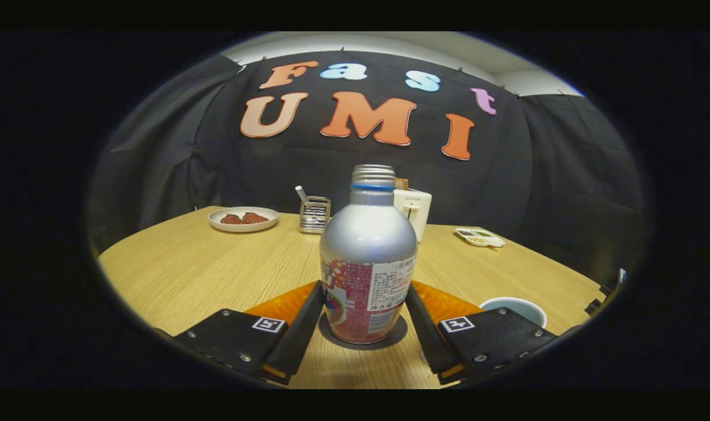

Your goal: Take the bottle from table, then pour the juice into the cup, finally place the bottle on the coaster

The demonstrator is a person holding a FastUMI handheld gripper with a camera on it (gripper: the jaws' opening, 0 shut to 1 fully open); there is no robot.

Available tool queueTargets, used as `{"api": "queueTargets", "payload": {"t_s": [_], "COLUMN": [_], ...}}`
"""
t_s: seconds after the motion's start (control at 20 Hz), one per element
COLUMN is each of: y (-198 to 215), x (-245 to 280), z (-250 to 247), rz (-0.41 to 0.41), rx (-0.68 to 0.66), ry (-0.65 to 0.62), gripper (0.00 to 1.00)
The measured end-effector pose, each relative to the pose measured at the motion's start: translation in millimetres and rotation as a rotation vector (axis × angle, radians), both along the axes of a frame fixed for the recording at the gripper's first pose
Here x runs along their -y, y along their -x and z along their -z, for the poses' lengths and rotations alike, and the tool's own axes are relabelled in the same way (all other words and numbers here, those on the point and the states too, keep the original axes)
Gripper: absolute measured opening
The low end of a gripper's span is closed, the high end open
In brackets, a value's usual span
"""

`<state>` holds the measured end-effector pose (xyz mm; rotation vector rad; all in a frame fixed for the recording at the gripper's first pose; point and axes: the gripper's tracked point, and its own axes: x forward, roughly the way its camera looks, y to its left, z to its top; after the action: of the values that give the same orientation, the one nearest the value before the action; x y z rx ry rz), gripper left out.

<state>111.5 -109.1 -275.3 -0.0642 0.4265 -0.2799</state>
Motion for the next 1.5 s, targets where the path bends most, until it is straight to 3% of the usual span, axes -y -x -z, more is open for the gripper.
{"api": "queueTargets", "payload": {"t_s": [0.25,0.55,1.0,1.5], "y": [2,18,61,105], "x": [5,-9,-12,-26], "z": [-20,-56,-152,-226], "rz": [0.019,-0.016,-0.055,-0.101], "rx": [0.033,0.094,0.233,0.332], "ry": [0.027,-0.034,0.001,-0.057], "gripper": [0.88,0.95,0.96,0.96]}}
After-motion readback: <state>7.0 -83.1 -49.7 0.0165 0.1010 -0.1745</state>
